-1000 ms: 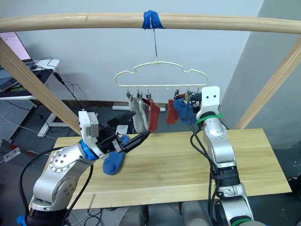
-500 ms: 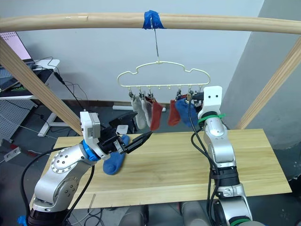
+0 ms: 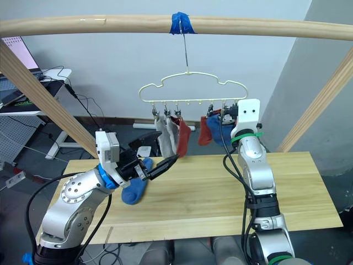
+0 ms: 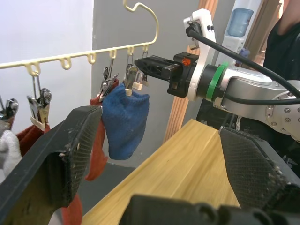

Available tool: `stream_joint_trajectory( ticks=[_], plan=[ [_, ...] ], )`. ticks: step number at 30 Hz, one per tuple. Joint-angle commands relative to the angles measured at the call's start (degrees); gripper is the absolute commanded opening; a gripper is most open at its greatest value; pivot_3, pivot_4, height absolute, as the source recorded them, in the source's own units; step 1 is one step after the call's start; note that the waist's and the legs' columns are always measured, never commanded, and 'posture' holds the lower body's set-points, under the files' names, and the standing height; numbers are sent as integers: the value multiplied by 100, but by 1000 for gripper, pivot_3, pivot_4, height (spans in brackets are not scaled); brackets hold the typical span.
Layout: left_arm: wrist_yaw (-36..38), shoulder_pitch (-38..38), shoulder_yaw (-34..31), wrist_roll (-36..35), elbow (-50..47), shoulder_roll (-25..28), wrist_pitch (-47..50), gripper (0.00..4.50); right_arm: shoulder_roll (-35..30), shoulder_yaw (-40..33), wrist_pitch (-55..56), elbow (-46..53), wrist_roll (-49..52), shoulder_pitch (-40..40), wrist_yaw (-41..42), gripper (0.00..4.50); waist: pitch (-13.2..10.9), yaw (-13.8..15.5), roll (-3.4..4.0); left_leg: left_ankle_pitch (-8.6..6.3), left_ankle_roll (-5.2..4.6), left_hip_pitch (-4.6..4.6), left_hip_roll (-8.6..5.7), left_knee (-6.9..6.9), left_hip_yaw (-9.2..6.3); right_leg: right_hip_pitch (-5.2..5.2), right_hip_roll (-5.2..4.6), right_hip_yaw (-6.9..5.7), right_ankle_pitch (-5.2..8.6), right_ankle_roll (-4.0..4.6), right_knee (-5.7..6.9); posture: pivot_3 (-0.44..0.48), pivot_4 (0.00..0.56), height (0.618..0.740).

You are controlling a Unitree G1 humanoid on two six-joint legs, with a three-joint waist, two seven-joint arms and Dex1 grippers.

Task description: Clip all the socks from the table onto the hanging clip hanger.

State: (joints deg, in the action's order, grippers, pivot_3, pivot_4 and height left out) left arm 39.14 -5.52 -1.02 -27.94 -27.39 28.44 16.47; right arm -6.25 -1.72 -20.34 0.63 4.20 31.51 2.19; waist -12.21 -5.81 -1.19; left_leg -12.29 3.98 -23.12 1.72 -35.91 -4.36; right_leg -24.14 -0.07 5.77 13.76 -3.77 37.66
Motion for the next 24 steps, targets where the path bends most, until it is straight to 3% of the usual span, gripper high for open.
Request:
stream_joint_trajectory(
  ticks=[1, 4, 9, 12, 18, 24],
  plan=[
    [-130, 310, -151, 483, 456, 267, -18, 4500, -567, -325, -641, 221, 519, 250, 788, 22, -2, 1, 3, 0, 0, 0, 0, 0, 0, 0, 0, -1, 0, 0, 0, -38, 193, 740],
    [-283, 432, -257, 887, 1391, 498, 78, 4500, -1258, -398, -1412, 248, 958, 336, 1574, 22, -4, 11, 3, 0, 0, 4, 0, 0, 0, 1, 0, -2, 15, 26, 1, -50, 195, 740],
    [14, -3, 4, 1655, 3264, 767, -854, 4500, -2325, -6, -2176, 513, 1483, 319, 3031, 22, -11, 61, -4, 0, 0, 5, 0, 4, -2, 1, -2, -8, 22, 37, -4, -68, 197, 740],
    [100, -392, 88, 1844, 4062, 666, -1131, 4500, -2481, 1, -2502, 624, 1672, 341, 3243, 22, -16, 90, -11, -1, 0, 0, 0, 6, -1, 0, -4, -10, 22, 37, -8, -79, 200, 740],
    [404, -1675, 491, 2382, 6562, 239, -1959, 4500, -2480, -81, -3367, 972, 2086, 443, 3232, 22, -18, 84, -15, -1, 0, -8, -4, 5, -1, 0, -8, -12, 19, 31, -16, -119, 201, 740],
    [-4, -2491, 564, 2889, 8515, 140, -2769, 4500, -2325, -259, -3527, 1178, 2111, 442, 2781, 22, -18, 22, -15, -1, 0, -26, -2, 11, -7, -10, -5, -21, -2, -5, -32, -156, 192, 740]
  ],
)
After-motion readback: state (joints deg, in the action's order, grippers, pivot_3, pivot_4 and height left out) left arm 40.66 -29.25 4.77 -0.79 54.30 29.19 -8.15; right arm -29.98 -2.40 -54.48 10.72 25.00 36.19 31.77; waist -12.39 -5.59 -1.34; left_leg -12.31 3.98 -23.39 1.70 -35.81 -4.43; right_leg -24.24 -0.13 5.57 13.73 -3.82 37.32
